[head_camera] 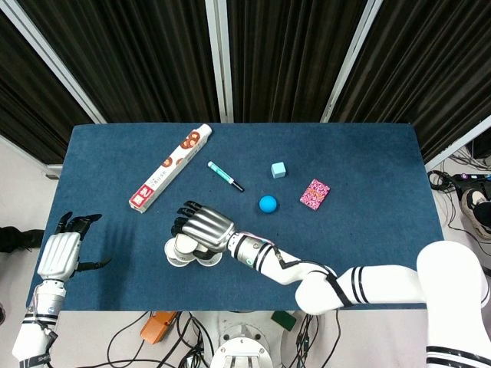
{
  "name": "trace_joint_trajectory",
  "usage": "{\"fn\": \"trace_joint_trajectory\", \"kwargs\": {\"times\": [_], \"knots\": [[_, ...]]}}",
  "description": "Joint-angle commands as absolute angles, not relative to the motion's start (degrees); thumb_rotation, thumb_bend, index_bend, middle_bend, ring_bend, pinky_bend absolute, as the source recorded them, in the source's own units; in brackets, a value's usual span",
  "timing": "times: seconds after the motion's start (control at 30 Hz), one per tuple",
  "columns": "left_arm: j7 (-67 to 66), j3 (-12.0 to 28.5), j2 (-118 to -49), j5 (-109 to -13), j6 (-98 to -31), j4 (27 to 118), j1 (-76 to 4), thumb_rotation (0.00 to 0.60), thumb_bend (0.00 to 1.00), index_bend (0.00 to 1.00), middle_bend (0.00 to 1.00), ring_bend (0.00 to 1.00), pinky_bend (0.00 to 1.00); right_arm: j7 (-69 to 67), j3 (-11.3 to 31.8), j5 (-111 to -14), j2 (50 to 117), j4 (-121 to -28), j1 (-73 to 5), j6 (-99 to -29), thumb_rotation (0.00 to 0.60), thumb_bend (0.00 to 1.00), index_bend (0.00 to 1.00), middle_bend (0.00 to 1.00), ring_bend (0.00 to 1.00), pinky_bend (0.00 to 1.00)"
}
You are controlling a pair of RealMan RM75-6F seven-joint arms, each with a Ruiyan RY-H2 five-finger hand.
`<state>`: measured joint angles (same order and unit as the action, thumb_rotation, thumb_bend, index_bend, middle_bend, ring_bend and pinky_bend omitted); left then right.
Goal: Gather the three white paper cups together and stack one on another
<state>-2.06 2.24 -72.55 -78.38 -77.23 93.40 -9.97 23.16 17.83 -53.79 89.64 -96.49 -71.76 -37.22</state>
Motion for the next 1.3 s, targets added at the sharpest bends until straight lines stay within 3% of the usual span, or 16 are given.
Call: {"fn": "trace_joint_trajectory", "kwargs": {"times": [0.03, 0.5, 0.63, 0.7, 0.9, 1.1, 1.3], "knots": [[-1.9, 2.2, -72.6, -78.4, -77.3, 93.3, -9.8, 0.560, 0.09, 0.18, 0.21, 0.17, 0.05, 23.9, 17.0, -52.4, 90.2, -95.9, -72.9, -37.7, 0.600, 0.47, 0.40, 0.34, 0.19, 0.14], [-1.3, 2.1, -72.9, -78.7, -77.2, 92.8, -9.4, 0.559, 0.09, 0.18, 0.21, 0.16, 0.05, 22.8, 15.3, -52.8, 90.8, -95.7, -74.8, -39.6, 0.600, 0.47, 0.23, 0.33, 0.17, 0.13], [-1.0, 2.2, -73.0, -78.9, -77.4, 92.7, -9.3, 0.561, 0.09, 0.18, 0.21, 0.17, 0.05, 22.3, 14.8, -53.7, 90.1, -96.6, -74.4, -40.3, 0.600, 0.47, 0.17, 0.26, 0.14, 0.10], [-1.0, 2.2, -73.0, -79.1, -77.5, 92.6, -9.3, 0.560, 0.09, 0.18, 0.21, 0.17, 0.05, 22.1, 14.7, -54.9, 88.7, -98.3, -73.5, -42.1, 0.600, 0.47, 0.09, 0.19, 0.10, 0.08], [0.6, 3.0, -72.1, -79.4, -78.6, 91.7, -9.0, 0.566, 0.09, 0.17, 0.21, 0.17, 0.05, 24.2, 11.1, -62.1, 78.6, -106.6, -63.7, -55.9, 0.600, 0.47, 0.03, 0.13, 0.06, 0.06], [3.2, 3.8, -70.6, -79.8, -80.9, 90.0, -8.0, 0.591, 0.09, 0.18, 0.21, 0.16, 0.05, 24.1, 1.5, -71.0, 66.0, -112.9, -47.5, -72.8, 0.600, 0.43, 0.01, 0.13, 0.06, 0.06], [4.4, 2.8, -70.3, -81.5, -83.1, 88.3, -6.3, 0.600, 0.09, 0.18, 0.21, 0.14, 0.05, 13.7, -7.0, -79.4, 59.4, -109.6, -32.2, -84.9, 0.600, 0.41, 0.00, 0.13, 0.04, 0.06]]}}
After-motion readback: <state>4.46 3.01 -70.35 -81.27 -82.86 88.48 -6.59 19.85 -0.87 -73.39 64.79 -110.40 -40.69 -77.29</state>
